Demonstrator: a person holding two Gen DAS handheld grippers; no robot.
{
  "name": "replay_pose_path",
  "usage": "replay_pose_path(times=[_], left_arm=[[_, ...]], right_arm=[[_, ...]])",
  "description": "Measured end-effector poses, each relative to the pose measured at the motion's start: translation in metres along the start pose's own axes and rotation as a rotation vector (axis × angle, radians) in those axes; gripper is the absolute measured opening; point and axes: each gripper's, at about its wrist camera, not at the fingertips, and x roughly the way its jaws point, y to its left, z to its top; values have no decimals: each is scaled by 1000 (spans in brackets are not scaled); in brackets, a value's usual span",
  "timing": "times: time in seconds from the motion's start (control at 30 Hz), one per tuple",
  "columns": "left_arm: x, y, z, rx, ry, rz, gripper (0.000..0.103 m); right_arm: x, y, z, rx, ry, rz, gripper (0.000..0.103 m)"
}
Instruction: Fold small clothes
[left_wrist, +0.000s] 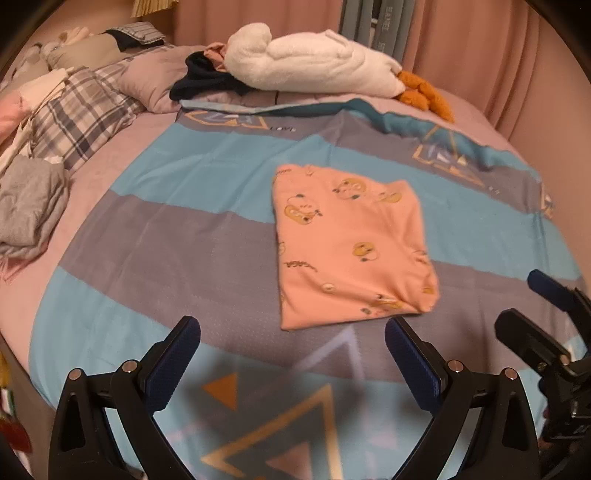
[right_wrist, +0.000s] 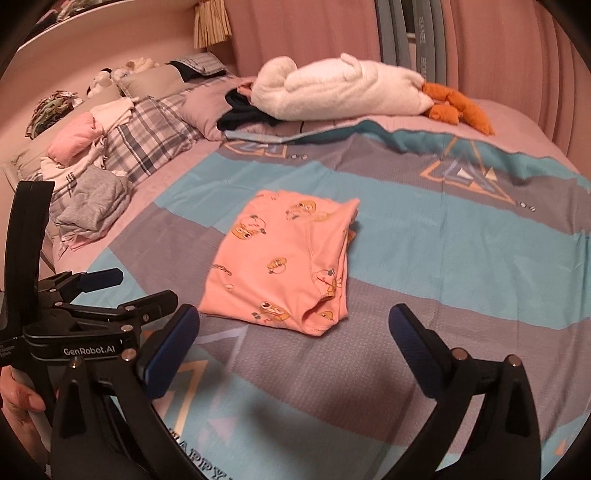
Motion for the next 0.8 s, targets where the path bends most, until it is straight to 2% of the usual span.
replay_pose_path(times=[0.23, 0.33, 0.8], left_arm=[[-28, -7, -2, 4, -51, -3, 99], [-33, -10, -5, 16, -62, 17, 99], [-47, -12, -12, 14, -94, 57, 99]], right_arm=[[-26, 12, -1, -18, -40, -6, 103], [-33, 14, -3, -17, -54, -3, 103], [-43, 21, -7, -7, -66, 3, 103]])
